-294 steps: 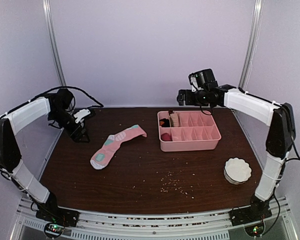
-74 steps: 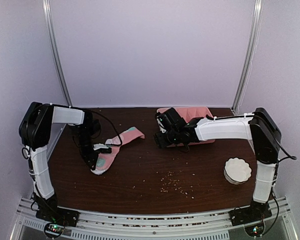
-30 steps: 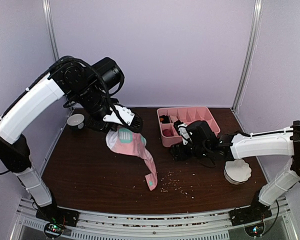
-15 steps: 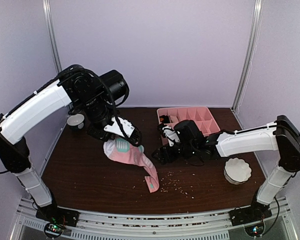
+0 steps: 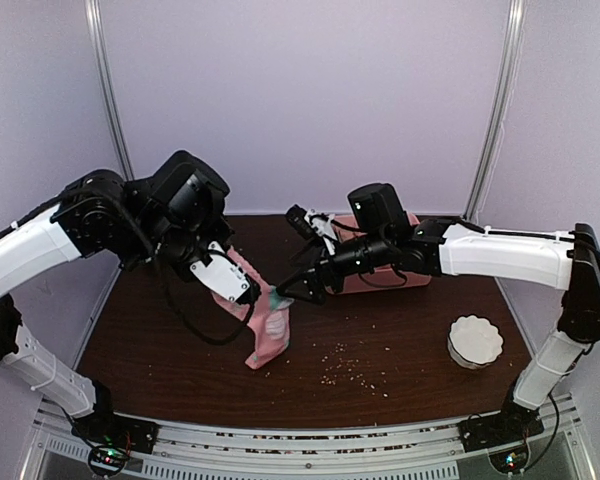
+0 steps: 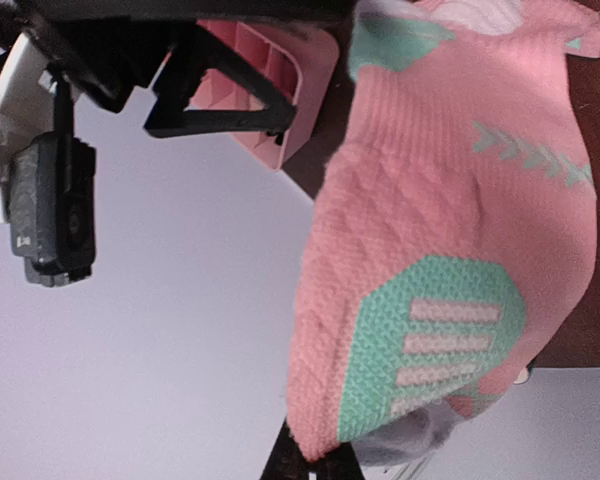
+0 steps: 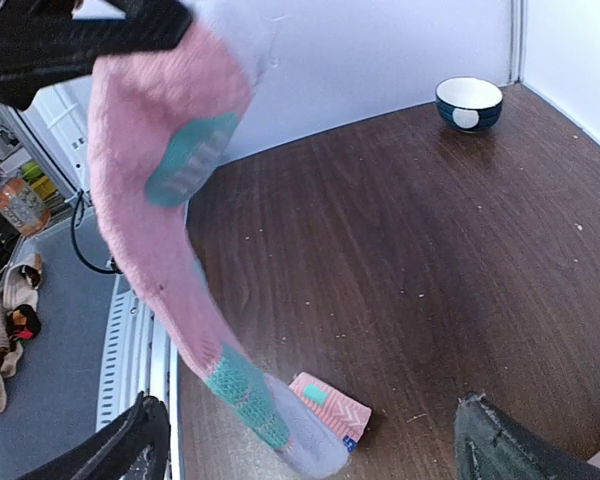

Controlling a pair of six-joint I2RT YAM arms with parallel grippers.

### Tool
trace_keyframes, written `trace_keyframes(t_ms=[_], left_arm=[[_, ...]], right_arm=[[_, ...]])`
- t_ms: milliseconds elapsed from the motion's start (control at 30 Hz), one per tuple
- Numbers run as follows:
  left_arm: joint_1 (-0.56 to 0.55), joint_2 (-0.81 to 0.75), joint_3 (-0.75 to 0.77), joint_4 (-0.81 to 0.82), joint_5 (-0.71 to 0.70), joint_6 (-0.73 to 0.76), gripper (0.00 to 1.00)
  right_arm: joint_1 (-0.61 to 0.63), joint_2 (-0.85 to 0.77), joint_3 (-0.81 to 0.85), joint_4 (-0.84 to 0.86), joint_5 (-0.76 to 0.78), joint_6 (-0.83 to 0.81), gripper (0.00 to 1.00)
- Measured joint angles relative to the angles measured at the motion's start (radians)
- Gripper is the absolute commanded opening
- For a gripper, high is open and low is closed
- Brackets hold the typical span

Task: Roll the socks
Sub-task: Pass from the left arm to the right

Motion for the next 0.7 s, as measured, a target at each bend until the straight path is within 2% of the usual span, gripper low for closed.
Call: trace_keyframes(t_ms=[200, 300, 533, 700], left_arm=[[-0.025, -0.084, -0.100, 0.248, -0.046, 0.238, 0.00], [-0.027, -0.101, -0.104, 0.315, -0.050, 0.301, 0.00], [-0.021, -0.068, -0.016, 0.375, -0.062, 0.322, 0.00], [0.037, -0.031, 0.069, 0.357, -0.066, 0.285, 0.00]], right_arm=[[0.000, 0.000, 0.000, 0.001, -0.097, 0.006, 1.00], [0.002, 0.000, -0.015, 0.058, -0.151, 0.048, 0.99], [0.021, 0.001, -0.152, 0.254, -0.185, 0.193, 0.91], [0.025, 0.000, -0.359, 0.472, -0.179, 0.333, 0.86]])
